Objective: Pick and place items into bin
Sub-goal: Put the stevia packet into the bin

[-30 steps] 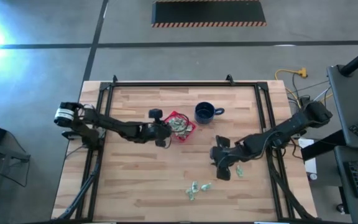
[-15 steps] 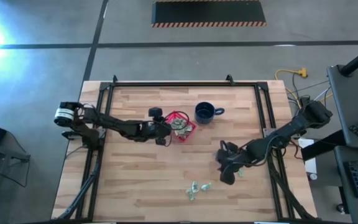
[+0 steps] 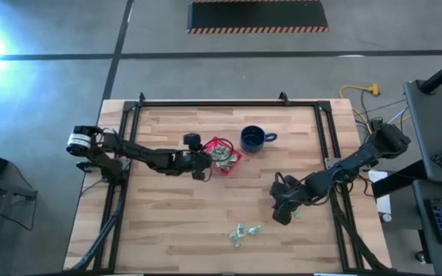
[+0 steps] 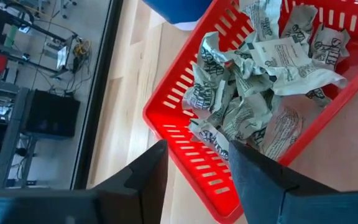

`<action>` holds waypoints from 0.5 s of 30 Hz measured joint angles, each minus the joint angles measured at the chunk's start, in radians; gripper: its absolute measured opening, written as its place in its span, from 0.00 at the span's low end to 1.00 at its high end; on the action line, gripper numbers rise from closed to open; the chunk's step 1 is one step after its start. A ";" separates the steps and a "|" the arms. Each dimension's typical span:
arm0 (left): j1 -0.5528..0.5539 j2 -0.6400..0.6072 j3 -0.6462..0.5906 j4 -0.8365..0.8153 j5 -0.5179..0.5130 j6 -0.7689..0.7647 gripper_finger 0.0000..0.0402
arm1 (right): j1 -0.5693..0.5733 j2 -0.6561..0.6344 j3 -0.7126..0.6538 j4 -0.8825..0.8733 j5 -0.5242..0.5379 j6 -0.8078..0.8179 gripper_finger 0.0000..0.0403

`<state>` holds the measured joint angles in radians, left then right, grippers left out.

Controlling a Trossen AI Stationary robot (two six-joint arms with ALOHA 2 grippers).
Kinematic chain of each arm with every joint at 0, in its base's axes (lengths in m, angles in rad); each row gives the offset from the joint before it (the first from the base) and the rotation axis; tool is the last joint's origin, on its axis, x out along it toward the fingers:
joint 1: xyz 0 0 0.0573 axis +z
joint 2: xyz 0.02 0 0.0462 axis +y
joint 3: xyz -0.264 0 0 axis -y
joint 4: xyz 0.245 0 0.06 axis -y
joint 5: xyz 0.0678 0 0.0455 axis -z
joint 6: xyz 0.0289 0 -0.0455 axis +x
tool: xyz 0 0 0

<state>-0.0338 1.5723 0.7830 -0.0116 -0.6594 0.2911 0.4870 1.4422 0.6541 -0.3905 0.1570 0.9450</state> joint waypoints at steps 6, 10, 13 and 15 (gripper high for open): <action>0.000 0.000 0.000 -0.001 0.000 0.000 0.38 | 0.001 0.001 0.014 -0.023 0.023 0.011 0.42; 0.000 0.000 0.000 -0.010 0.000 0.000 0.38 | 0.022 0.001 0.042 -0.075 0.030 -0.066 0.42; 0.000 0.000 0.000 -0.024 0.000 0.000 0.38 | 0.039 0.001 0.042 -0.092 0.028 -0.113 0.42; 0.000 0.000 0.000 -0.035 0.000 -0.013 0.38 | 0.047 0.001 0.036 -0.104 0.030 -0.142 0.42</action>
<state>-0.0336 1.5723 0.7834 -0.0471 -0.6594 0.2782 0.5335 1.4428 0.6902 -0.4947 0.1866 0.8033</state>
